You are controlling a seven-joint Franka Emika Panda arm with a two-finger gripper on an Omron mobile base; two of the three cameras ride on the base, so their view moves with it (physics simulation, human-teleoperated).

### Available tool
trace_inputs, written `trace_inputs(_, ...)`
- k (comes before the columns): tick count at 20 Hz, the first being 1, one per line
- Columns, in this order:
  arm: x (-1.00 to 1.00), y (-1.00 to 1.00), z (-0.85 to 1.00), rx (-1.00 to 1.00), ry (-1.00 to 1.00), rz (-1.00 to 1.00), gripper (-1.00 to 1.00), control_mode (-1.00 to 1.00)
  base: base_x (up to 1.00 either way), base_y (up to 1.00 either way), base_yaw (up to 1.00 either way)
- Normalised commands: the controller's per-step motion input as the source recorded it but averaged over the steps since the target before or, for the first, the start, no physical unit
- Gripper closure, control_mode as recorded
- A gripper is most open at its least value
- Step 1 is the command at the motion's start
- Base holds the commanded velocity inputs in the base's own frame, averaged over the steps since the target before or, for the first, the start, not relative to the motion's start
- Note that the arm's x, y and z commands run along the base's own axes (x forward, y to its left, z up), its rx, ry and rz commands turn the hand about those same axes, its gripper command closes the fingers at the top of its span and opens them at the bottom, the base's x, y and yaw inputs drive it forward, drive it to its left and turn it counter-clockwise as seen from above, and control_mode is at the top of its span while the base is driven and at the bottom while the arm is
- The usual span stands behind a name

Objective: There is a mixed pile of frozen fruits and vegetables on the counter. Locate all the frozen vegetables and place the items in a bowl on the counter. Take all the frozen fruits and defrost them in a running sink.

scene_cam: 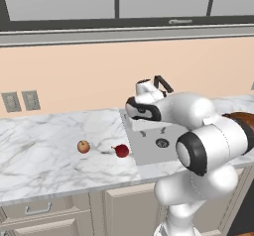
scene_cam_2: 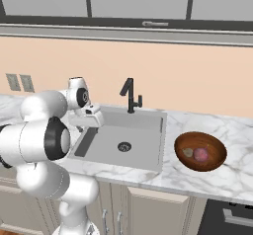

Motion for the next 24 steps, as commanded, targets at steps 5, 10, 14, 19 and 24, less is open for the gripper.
trace_inputs(5,0.0,0.62,-0.16,0.0,0.03,0.01,-1.0,-1.0,0.0,0.0,0.0)
trace_inputs(10,0.02,0.62,-0.17,0.0,0.06,0.02,-1.0,-1.0,0.0,0.0,0.0)
trace_inputs(14,0.0,0.62,-0.16,0.0,0.04,0.01,-1.0,-1.0,0.0,0.0,0.0)
trace_inputs(19,0.01,0.24,-0.04,0.01,0.04,0.0,-1.0,-1.0,0.0,0.0,0.0)
trace_inputs(24,0.13,0.2,-0.24,0.1,0.06,0.02,-1.0,-1.0,0.0,0.0,0.0)
